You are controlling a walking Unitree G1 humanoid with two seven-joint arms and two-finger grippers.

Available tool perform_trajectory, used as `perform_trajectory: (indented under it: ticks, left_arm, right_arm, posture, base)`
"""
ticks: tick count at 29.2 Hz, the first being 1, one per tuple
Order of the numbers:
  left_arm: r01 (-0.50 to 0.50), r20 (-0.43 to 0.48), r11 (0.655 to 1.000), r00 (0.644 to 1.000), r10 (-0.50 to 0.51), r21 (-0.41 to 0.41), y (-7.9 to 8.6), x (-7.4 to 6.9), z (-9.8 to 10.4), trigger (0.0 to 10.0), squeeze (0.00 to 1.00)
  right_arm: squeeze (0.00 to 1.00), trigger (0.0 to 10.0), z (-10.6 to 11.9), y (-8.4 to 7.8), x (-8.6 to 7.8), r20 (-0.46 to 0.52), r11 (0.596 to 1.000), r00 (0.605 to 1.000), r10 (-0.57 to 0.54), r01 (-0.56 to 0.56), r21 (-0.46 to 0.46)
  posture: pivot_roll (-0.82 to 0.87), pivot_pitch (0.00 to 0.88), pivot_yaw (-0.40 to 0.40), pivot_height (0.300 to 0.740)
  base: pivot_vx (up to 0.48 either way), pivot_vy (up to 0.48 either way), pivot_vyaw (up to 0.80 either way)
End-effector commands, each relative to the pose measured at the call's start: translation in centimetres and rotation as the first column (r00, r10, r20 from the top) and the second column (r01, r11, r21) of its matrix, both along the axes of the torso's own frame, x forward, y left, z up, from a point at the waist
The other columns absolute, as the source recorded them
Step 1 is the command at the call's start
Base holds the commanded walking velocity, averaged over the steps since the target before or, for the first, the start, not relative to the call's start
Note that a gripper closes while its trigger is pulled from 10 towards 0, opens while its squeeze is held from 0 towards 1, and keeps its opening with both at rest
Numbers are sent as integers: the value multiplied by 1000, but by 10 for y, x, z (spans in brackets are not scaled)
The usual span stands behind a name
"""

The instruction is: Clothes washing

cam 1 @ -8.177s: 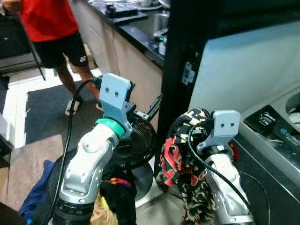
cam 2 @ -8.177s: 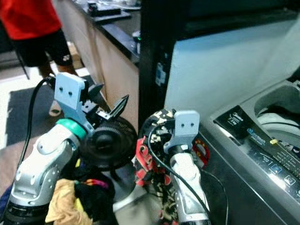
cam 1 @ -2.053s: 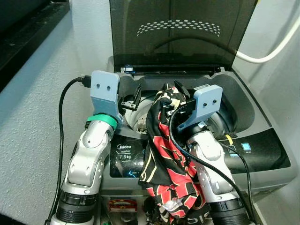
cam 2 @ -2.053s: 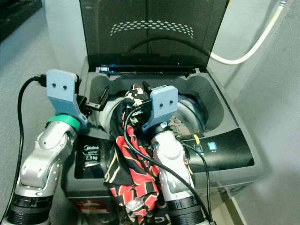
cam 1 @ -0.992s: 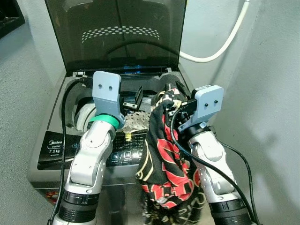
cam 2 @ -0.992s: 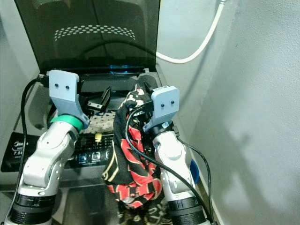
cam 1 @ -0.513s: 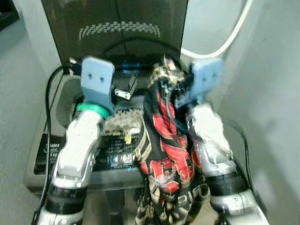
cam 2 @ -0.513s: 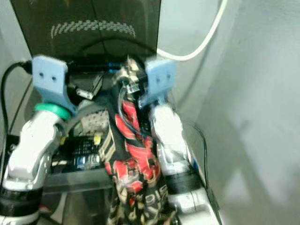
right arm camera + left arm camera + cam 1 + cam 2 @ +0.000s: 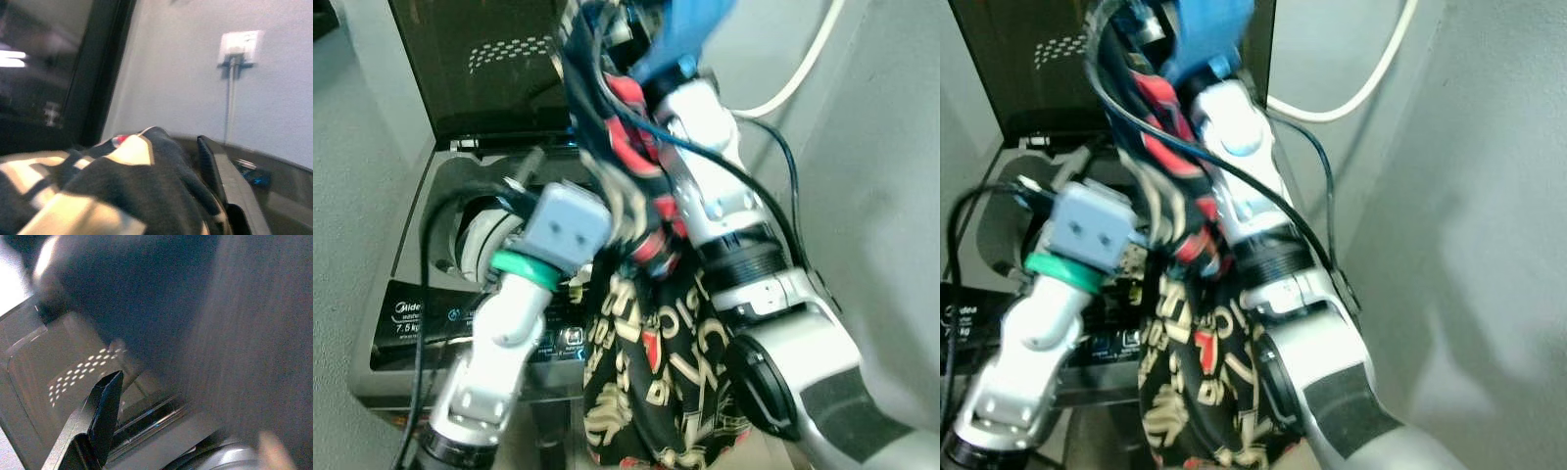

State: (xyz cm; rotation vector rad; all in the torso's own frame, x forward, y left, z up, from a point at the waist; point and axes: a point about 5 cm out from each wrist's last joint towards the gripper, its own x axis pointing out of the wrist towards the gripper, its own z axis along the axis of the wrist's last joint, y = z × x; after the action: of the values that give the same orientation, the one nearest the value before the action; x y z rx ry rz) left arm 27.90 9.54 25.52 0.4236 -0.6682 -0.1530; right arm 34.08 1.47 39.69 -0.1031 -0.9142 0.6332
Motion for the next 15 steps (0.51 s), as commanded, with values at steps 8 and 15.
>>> perform_trajectory:
  ticks: [8, 15]
  left_arm:
    - [-28, -44, 997, 999, 26, -65, 9, -3, -6, 10000, 0]
    - [-35, -43, 997, 999, 32, -67, 7, -5, -11, 10000, 0]
  right_arm:
    - [0, 10000, -102, 18, 17, -73, 846, 995, -73, 23, -533]
    - [1000, 10000, -123, 4, 30, -182, 809, 977, -114, -15, -587]
  posture:
    - [136, 0, 26, 740]
    - [122, 0, 43, 740]
  base:
    - [0, 0, 0]
    - [0, 0, 0]
